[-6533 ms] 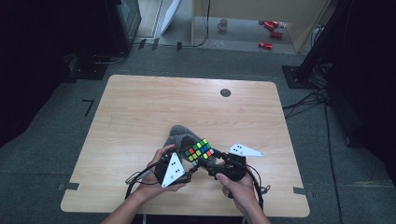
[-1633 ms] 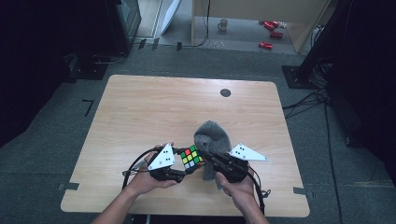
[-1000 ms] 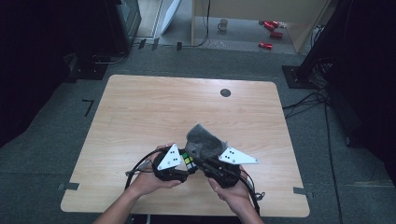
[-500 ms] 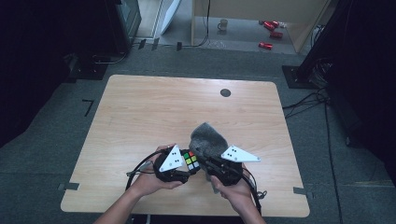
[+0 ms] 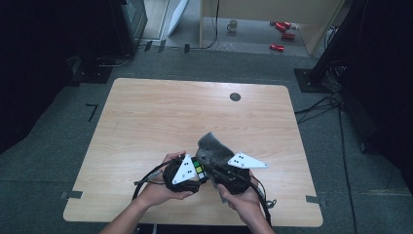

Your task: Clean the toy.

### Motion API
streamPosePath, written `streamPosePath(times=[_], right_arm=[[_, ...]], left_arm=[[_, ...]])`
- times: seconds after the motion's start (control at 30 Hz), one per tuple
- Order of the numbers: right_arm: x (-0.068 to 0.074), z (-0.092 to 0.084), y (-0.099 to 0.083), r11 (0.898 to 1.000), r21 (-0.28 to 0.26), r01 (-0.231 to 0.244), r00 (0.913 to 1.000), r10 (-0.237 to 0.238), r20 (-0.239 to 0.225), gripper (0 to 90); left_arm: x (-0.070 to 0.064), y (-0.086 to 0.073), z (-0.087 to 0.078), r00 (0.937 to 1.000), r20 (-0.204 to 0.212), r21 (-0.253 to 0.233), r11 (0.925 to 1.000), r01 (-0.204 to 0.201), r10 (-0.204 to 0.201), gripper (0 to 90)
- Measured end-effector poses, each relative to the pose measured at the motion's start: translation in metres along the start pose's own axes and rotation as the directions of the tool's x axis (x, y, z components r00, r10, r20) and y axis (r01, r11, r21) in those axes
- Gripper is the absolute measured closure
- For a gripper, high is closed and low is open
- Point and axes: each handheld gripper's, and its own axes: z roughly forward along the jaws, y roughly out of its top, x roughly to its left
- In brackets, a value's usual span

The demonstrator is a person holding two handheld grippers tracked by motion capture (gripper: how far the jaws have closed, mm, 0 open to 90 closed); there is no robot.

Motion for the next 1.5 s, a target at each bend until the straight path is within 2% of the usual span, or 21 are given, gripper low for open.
streamPosePath(times=[0.07, 0.3, 0.47, 0.57, 0.67, 0.7, 0.73, 0.83, 0.9, 0.93, 0.97, 1.0, 1.03, 1.07, 1.1, 1.2, 1.23, 1.3, 1.37, 1.4, 1.5], right_arm=[[0.002, 0.002, -0.001, 1.0, 0.008, 0.007, 1.0, -0.007, -0.001, 85.5], [-0.008, -0.005, 0.002, 0.998, -0.045, -0.04, 0.9992, 0.041, 0.001, 85.4], [0.001, 0.0, -0.002, 0.999, -0.04, -0.012, 0.9998, 0.011, -0.017, 85.0], [-0.007, -0.01, 0.004, 0.992, -0.102, -0.071, 0.9974, 0.068, -0.024, 85.3], [-0.016, -0.016, 0.006, 0.987, -0.132, -0.096, 0.9954, 0.095, -0.011, 85.4], [-0.026, -0.021, 0.005, 0.981, -0.146, -0.125, 0.9921, 0.126, -0.003, 85.4], [-0.031, -0.022, 0.003, 0.977, -0.154, -0.147, 0.9891, 0.146, -0.017, 85.4], [-0.039, -0.021, -0.001, 0.971, -0.15, -0.184, 0.9826, 0.178, -0.054, 85.2], [-0.042, -0.018, -0.006, 0.964, -0.166, -0.206, 0.9762, 0.19, -0.104, 84.9], [-0.043, -0.016, -0.007, 0.963, -0.154, -0.219, 0.9709, 0.2, -0.132, 84.9], [-0.043, -0.015, -0.008, 0.964, -0.154, -0.215, 0.9709, 0.194, -0.14, 84.9], [-0.041, -0.014, -0.009, 0.967, -0.149, -0.204, 0.9729, 0.183, -0.141, 84.9], [-0.041, -0.014, -0.009, 0.967, -0.149, -0.204, 0.9729, 0.183, -0.141, 84.9], [-0.039, -0.011, -0.011, 0.972, -0.139, -0.191, 0.9738, 0.169, -0.152, 84.9], [-0.039, -0.011, -0.011, 0.972, -0.139, -0.191, 0.9738, 0.169, -0.152, 84.9], [-0.034, -0.008, -0.013, 0.98, -0.131, -0.151, 0.9751, 0.125, -0.183, 84.8], [-0.034, -0.008, -0.013, 0.98, -0.131, -0.151, 0.9751, 0.125, -0.183, 84.8], [-0.03, -0.006, -0.014, 0.985, -0.126, -0.122, 0.9763, 0.096, -0.194, 84.9], [-0.026, -0.003, -0.015, 0.99, -0.114, -0.08, 0.9786, 0.056, -0.198, 85.0], [-0.02, -0.001, -0.017, 0.995, -0.102, -0.021, 0.9819, 0.001, -0.189, 85.1], [-0.017, -0.001, -0.017, 0.995, -0.101, 0.021, 0.9837, -0.039, -0.176, 85.1]], left_arm=[[0.0, 0.0, 0.0, 1.0, -0.001, 0.002, 1.0, 0.0, 0.0, 35.6], [0.002, 0.001, -0.001, 0.9999, 0.006, -0.011, 0.9999, 0.012, -0.012, 35.6], [0.004, 0.0, -0.004, 0.9995, 0.017, -0.036, 0.9989, 0.028, -0.028, 35.5], [0.011, -0.001, -0.009, 0.9983, 0.022, -0.061, 0.9966, 0.056, -0.054, 35.6], [0.015, -0.003, -0.012, 0.9966, 0.027, -0.082, 0.9934, 0.08, -0.078, 35.6], [0.022, -0.003, -0.019, 0.9916, 0.05, -0.132, 0.9833, 0.125, -0.119, 35.6], [0.022, -0.003, -0.019, 0.9916, 0.05, -0.132, 0.9833, 0.125, -0.119, 35.5], [0.031, -0.004, -0.032, 0.9794, 0.118, -0.25, 0.9495, 0.189, -0.164, 35.6], [0.033, -0.005, -0.039, 0.9756, 0.147, -0.311, 0.9287, 0.202, -0.163, 35.5], [0.033, -0.005, -0.039, 0.9756, 0.147, -0.311, 0.9287, 0.202, -0.163, 35.5], [0.035, -0.005, -0.041, 0.9714, 0.158, -0.338, 0.9147, 0.222, -0.177, 35.5], [0.036, -0.005, -0.042, 0.9692, 0.165, -0.348, 0.9086, 0.231, -0.183, 35.5], [0.036, -0.005, -0.042, 0.9692, 0.165, -0.348, 0.9086, 0.231, -0.183, 35.5], [0.038, -0.006, -0.044, 0.965, 0.175, -0.359, 0.9, 0.247, -0.195, 35.5], [0.038, -0.006, -0.044, 0.965, 0.175, -0.359, 0.9, 0.247, -0.195, 35.5], [0.041, -0.007, -0.047, 0.9587, 0.19, -0.375, 0.8866, 0.27, -0.212, 35.5], [0.041, -0.007, -0.047, 0.9587, 0.19, -0.375, 0.8866, 0.27, -0.212, 35.5], [0.043, -0.006, -0.048, 0.9528, 0.2, -0.386, 0.8756, 0.291, -0.228, 35.5], [0.044, -0.006, -0.049, 0.9493, 0.199, -0.385, 0.8712, 0.304, -0.244, 35.5], [0.046, -0.007, -0.048, 0.9467, 0.202, -0.381, 0.8706, 0.312, -0.251, 35.5], [0.047, -0.008, -0.049, 0.9433, 0.212, -0.378, 0.8687, 0.32, -0.256, 35.5]])
